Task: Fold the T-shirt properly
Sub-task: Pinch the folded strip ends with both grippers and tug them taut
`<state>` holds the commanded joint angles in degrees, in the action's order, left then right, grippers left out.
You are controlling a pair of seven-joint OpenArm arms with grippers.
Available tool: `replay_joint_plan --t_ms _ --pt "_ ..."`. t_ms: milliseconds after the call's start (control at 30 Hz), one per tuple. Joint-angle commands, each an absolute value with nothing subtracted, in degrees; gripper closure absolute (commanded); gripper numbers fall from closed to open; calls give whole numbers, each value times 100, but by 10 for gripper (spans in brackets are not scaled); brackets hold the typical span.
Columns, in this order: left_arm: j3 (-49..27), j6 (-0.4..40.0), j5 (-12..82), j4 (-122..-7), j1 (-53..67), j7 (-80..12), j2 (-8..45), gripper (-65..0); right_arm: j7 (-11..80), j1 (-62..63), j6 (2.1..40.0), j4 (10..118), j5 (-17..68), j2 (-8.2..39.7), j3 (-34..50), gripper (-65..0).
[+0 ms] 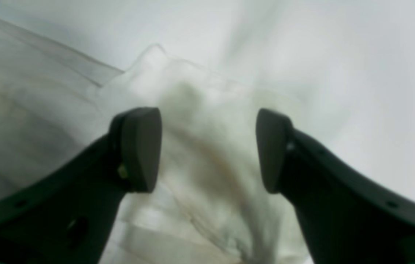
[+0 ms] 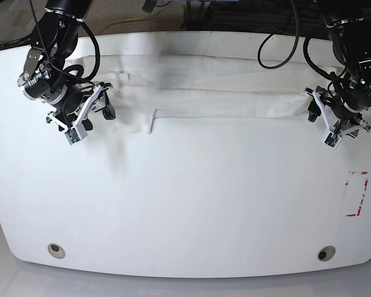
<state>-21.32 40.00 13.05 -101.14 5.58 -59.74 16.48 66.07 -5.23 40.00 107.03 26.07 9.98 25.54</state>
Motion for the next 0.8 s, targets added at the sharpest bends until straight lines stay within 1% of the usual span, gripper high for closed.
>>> replay_joint_plan --t_ms 167,267,367,500,700,800 --pt "-2167 4000 1349 -9974 752 -5974 1692 -371 6571 -488 4000 10440 2378 989 2563 -379" --pt "-2281 4000 1358 -10141 1095 -5938 1956 -371 6334 -585 4000 10158 2378 1007 2563 -379" --pt "-2360 4000 1358 -10114 1226 -5930 2000 -371 5982 -637 4000 9622 2378 1024 2563 -379" --pt "-2457 4000 1314 -9789 1244 -5684 2009 -371 5569 -655 4000 9138 2378 1147 2545 -379" --pt "-2440 4000 1314 -9095 1165 -5314 2009 -371 5209 -602 4000 8813 2378 1235 2545 -379" --pt "-2360 4000 1314 -8752 787 -5279 2009 -371 5042 -321 4000 8558 2378 1358 2519 -379"
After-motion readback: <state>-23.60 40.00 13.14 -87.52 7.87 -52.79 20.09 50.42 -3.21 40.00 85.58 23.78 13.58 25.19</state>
